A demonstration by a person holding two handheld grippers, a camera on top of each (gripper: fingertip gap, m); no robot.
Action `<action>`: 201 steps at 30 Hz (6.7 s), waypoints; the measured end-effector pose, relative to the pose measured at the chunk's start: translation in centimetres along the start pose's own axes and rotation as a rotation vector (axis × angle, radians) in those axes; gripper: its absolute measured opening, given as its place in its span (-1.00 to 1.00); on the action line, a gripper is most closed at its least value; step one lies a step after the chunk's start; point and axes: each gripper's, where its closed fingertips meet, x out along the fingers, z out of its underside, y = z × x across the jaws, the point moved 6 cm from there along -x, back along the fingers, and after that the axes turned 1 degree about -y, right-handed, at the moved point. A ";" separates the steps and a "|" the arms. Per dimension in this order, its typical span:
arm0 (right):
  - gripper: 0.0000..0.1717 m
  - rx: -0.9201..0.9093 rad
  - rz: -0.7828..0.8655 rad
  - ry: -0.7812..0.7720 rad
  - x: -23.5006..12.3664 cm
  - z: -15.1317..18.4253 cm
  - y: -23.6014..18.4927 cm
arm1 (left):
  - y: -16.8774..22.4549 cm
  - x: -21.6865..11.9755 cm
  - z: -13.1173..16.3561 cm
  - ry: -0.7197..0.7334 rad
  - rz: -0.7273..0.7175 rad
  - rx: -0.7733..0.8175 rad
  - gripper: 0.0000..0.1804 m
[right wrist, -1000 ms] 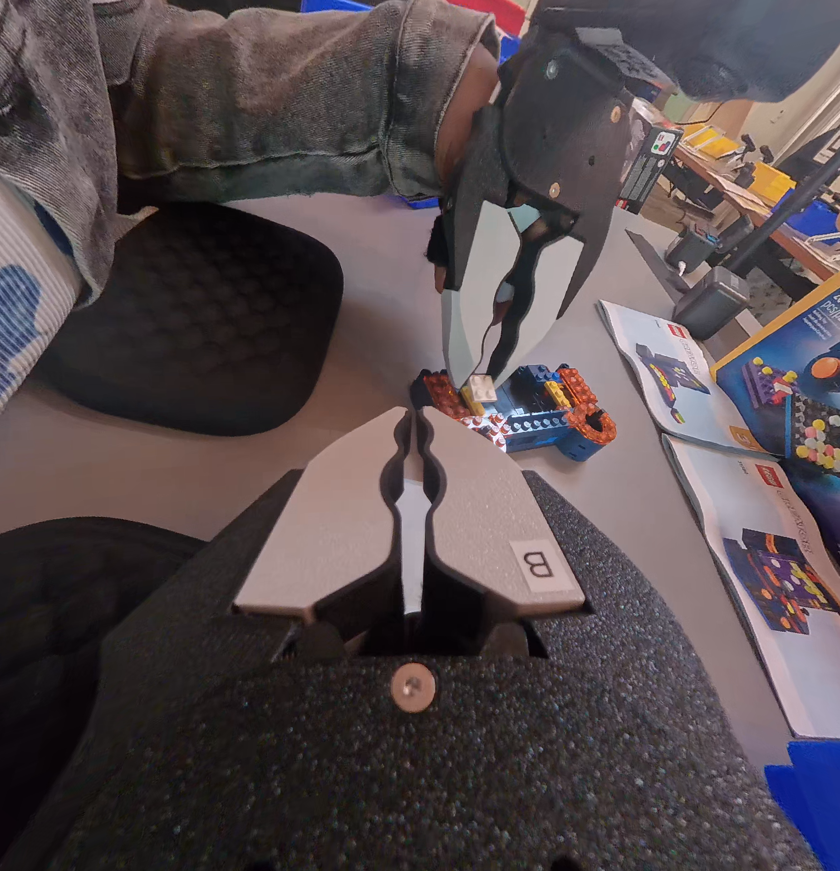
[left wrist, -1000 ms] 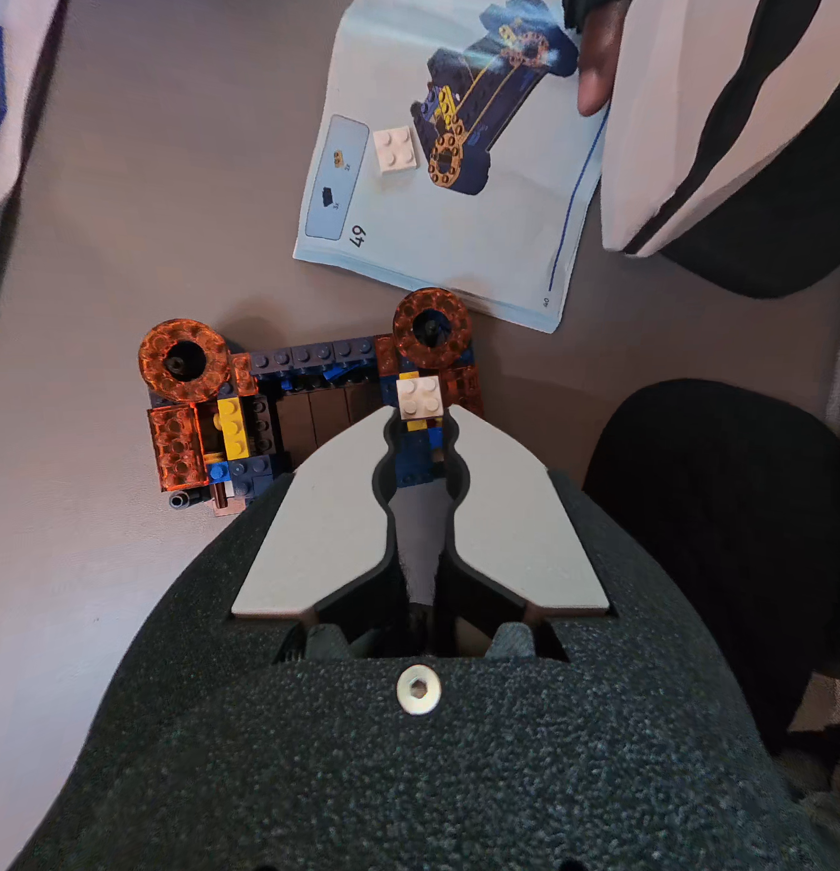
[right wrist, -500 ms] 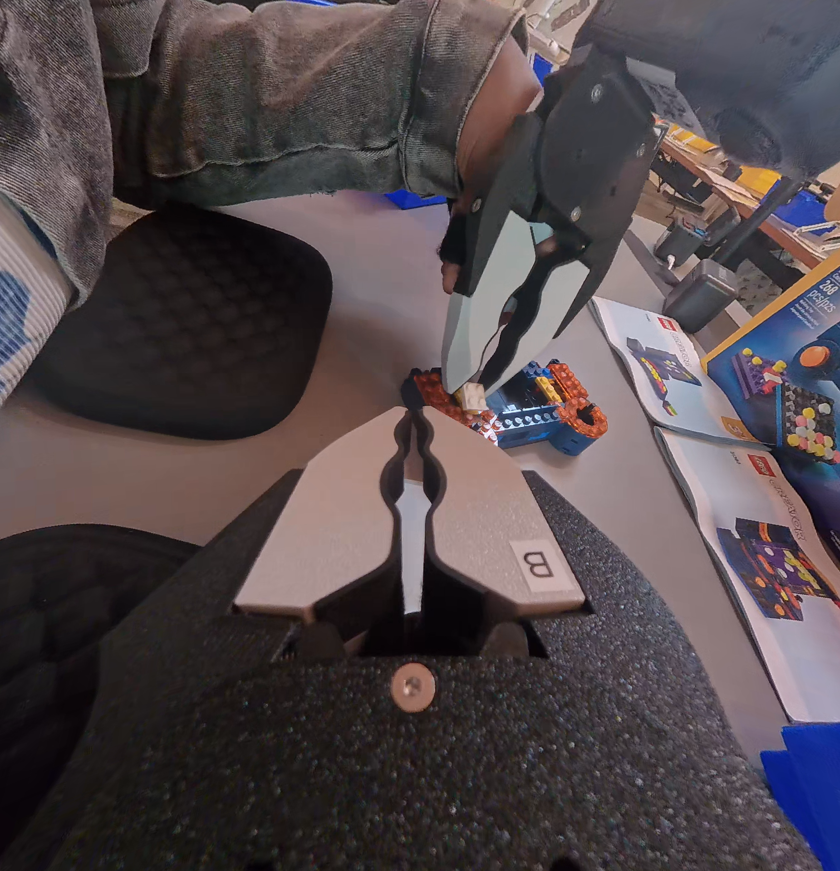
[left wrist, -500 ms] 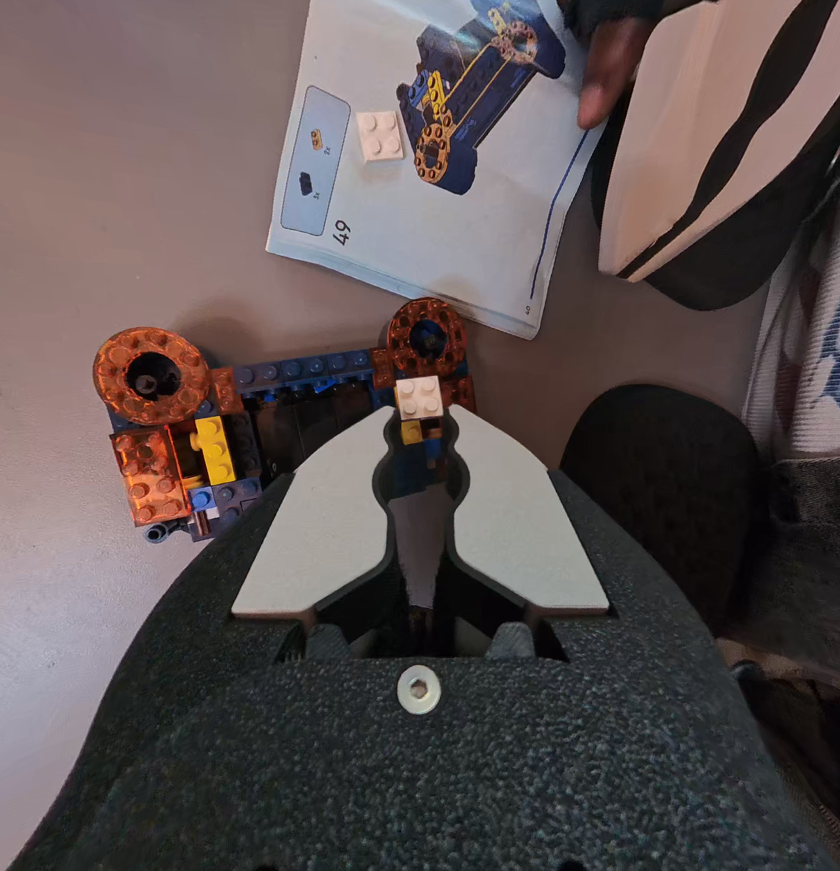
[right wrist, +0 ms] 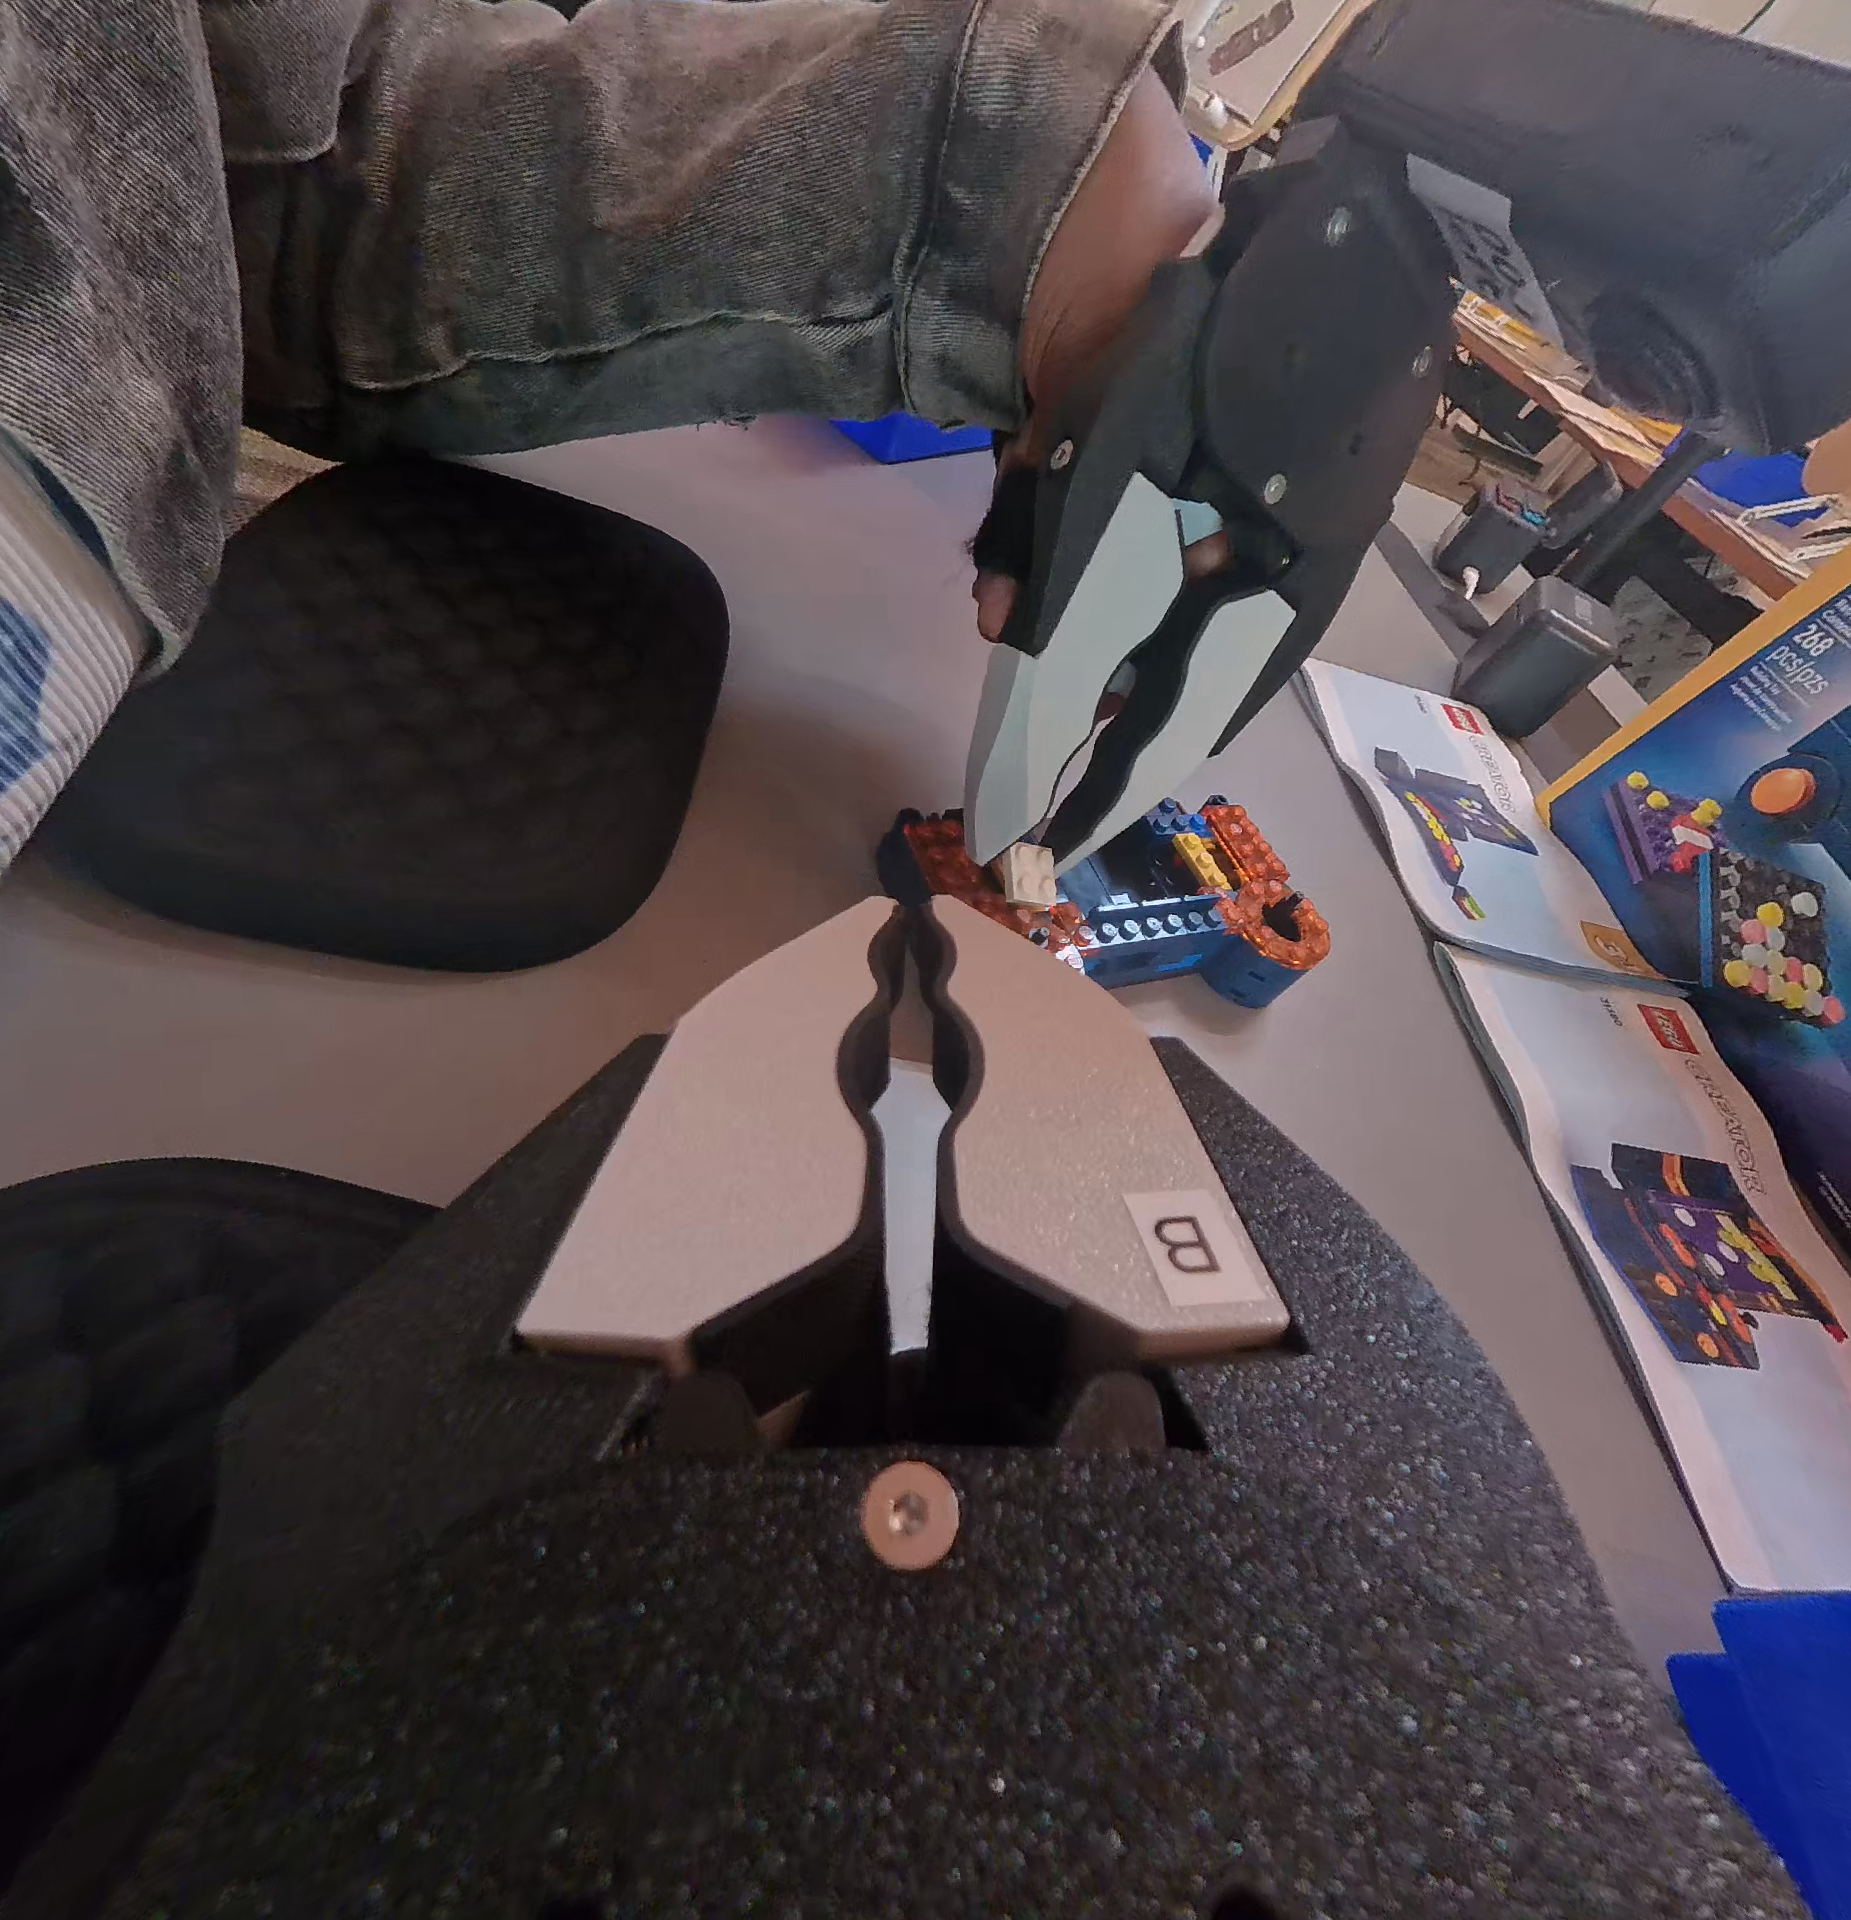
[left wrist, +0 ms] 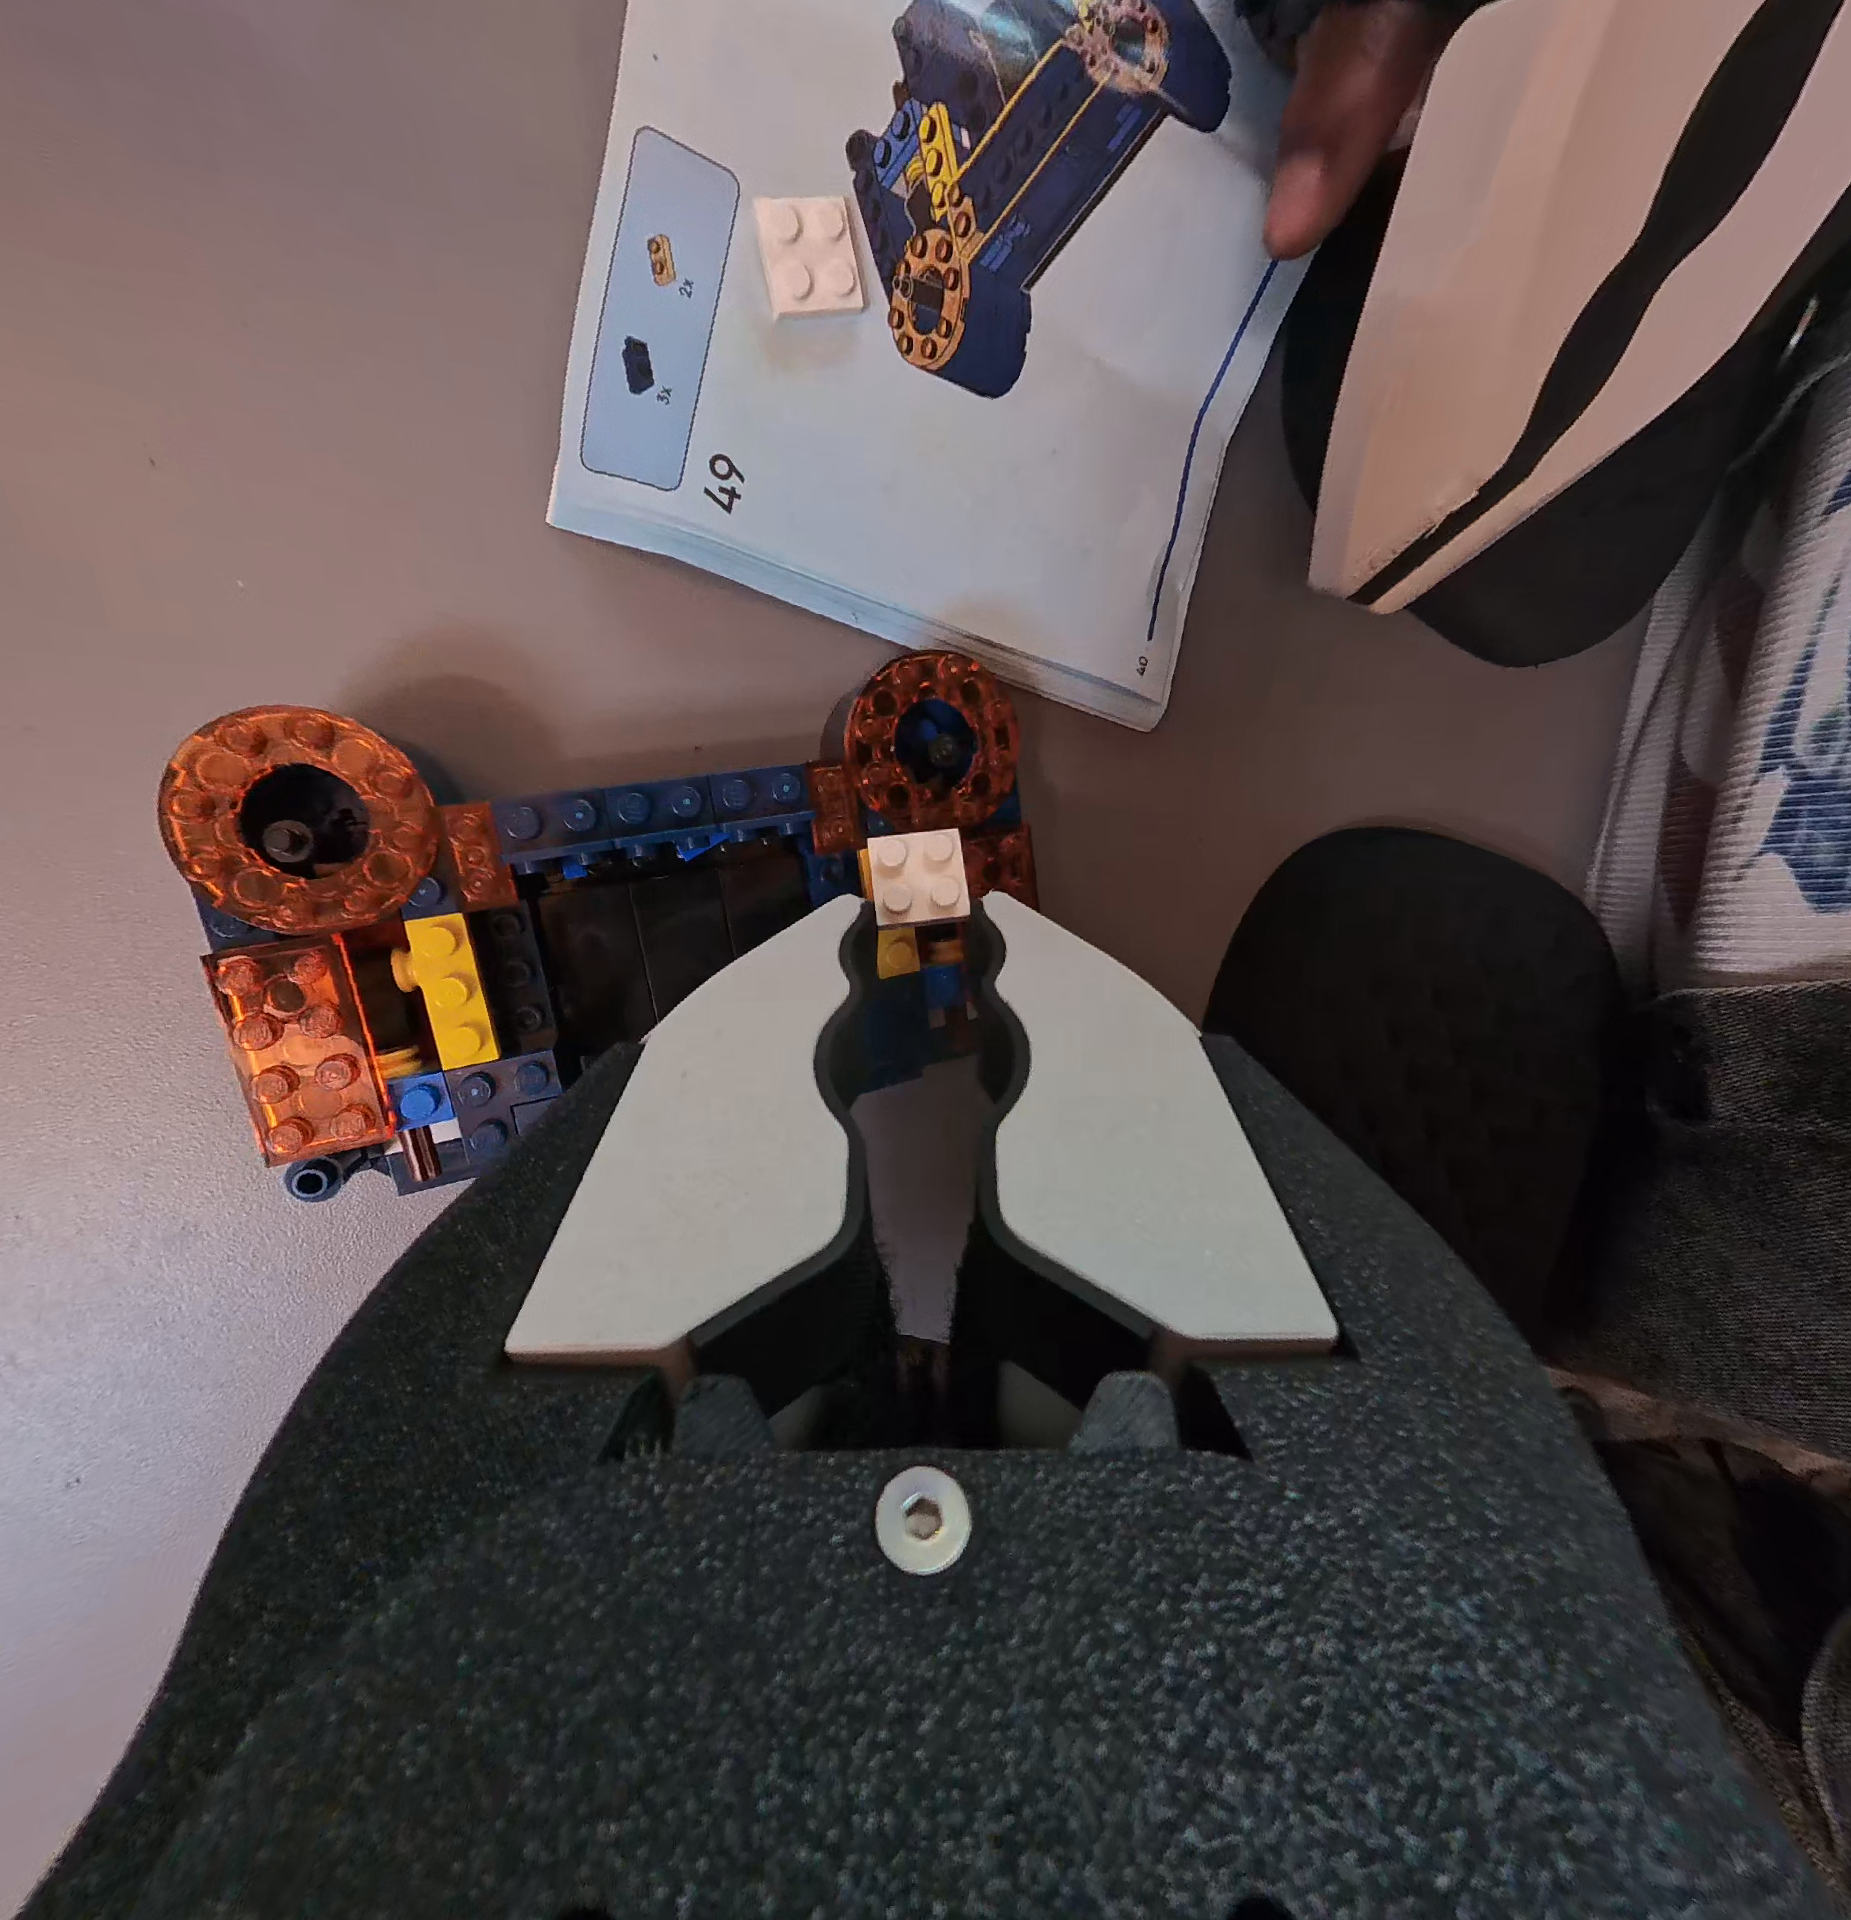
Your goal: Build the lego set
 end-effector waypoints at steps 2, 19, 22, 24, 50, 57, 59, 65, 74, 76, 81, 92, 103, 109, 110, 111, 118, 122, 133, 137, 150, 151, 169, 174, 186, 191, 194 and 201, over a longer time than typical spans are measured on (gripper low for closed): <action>-0.98 -0.002 0.001 -0.001 0.0 0.0 0.0 | 0.0 0.0 0.0 -0.003 0.006 -0.002 -0.83; -0.98 0.020 -0.002 0.013 -0.1 0.0 0.1 | -0.1 -0.1 0.0 -0.007 0.020 0.005 -0.79; -0.97 0.035 -0.003 0.015 -0.1 0.0 0.2 | 0.0 -0.4 0.1 0.019 0.012 0.004 -0.80; -0.97 0.042 -0.006 0.013 -0.1 0.1 0.3 | -0.1 -0.9 0.3 0.048 -0.006 -0.002 -0.83; -0.97 0.107 0.013 0.009 0.1 0.4 1.0 | 0.1 -0.5 1.0 0.110 -0.041 -0.027 -0.87; -0.90 0.419 -0.098 -0.172 1.3 -0.6 3.9 | 0.5 -0.7 1.4 0.155 -0.056 -0.037 -0.85; -0.93 0.431 -0.123 -0.211 2.0 -1.1 4.8 | 0.4 -0.7 1.7 0.167 -0.063 -0.045 -0.86; -1.00 0.449 -0.293 -0.341 5.8 -0.3 5.8 | 0.0 -1.2 2.2 0.251 -0.102 -0.064 -0.87; -1.00 0.235 -0.358 -0.432 7.7 0.5 5.1 | 0.3 -1.2 2.6 0.347 -0.136 0.003 -0.88; -1.00 0.213 -0.332 -0.430 7.8 0.6 5.2 | 0.5 -1.0 2.7 0.345 -0.132 0.021 -0.87; -1.00 0.191 -0.333 -0.439 7.8 0.6 5.3 | 1.0 -0.4 2.7 0.332 -0.126 0.074 -0.82; -1.00 0.033 -0.296 -0.484 8.2 0.2 5.0 | 1.5 0.2 2.6 0.333 -0.141 0.146 -0.62; -0.90 0.263 -0.465 -0.685 9.2 0.1 6.5 | 1.5 0.3 2.7 0.317 -0.168 0.176 -0.54; -0.90 0.305 -0.559 -0.729 9.7 0.0 7.5 | 1.1 0.4 3.0 0.303 -0.232 0.193 -0.52; -0.90 0.303 -0.565 -0.714 9.6 -0.2 7.7 | 1.1 0.4 3.0 0.315 -0.231 0.200 -0.52; -0.90 0.300 -0.583 -0.692 9.6 -0.4 7.7 | 1.1 0.4 3.0 0.324 -0.237 0.201 -0.53; -0.89 0.273 -0.681 -0.719 9.8 0.4 6.6 | 1.0 1.1 2.9 0.348 -0.243 0.214 -0.54; -0.91 0.294 -0.722 -0.718 9.9 0.5 6.9 | 0.9 1.1 2.9 0.365 -0.244 0.212 -0.54; -1.00 0.371 -0.852 -0.794 10.7 0.4 8.2 | 0.9 1.2 3.1 0.390 -0.236 0.227 -0.54; -1.00 0.390 -0.875 -0.753 10.3 0.0 8.5 | 0.9 1.2 3.1 0.389 -0.232 0.231 -0.54; -0.87 0.246 -0.797 -0.718 10.0 0.4 7.0 | 1.0 1.2 3.1 0.385 -0.227 0.233 -0.54; -0.86 0.232 -0.801 -0.720 9.9 0.3 6.9 | 1.0 1.2 3.1 0.386 -0.227 0.233 -0.54; -0.93 0.269 -0.889 -0.748 10.3 0.4 7.2 | 1.1 1.2 3.0 0.394 -0.227 0.238 -0.54; -0.92 0.389 -0.993 -0.807 11.0 0.9 7.5 | 1.1 1.2 3.0 0.383 -0.236 0.254 -0.54; -0.87 0.427 -1.016 -0.857 11.4 1.1 7.6 | 1.7 0.6 3.3 0.429 -0.351 0.405 -0.59; -0.88 0.447 -1.039 -0.911 11.6 1.0 7.6 | 1.6 1.1 3.4 0.401 -0.335 0.392 -0.62; -0.89 0.475 -1.052 -0.934 11.8 1.1 7.6 | 1.5 1.1 3.5 0.407 -0.327 0.382 -0.63; -0.89 0.505 -1.086 -0.991 12.1 1.1 7.7 | 1.5 1.1 3.5 0.412 -0.326 0.379 -0.63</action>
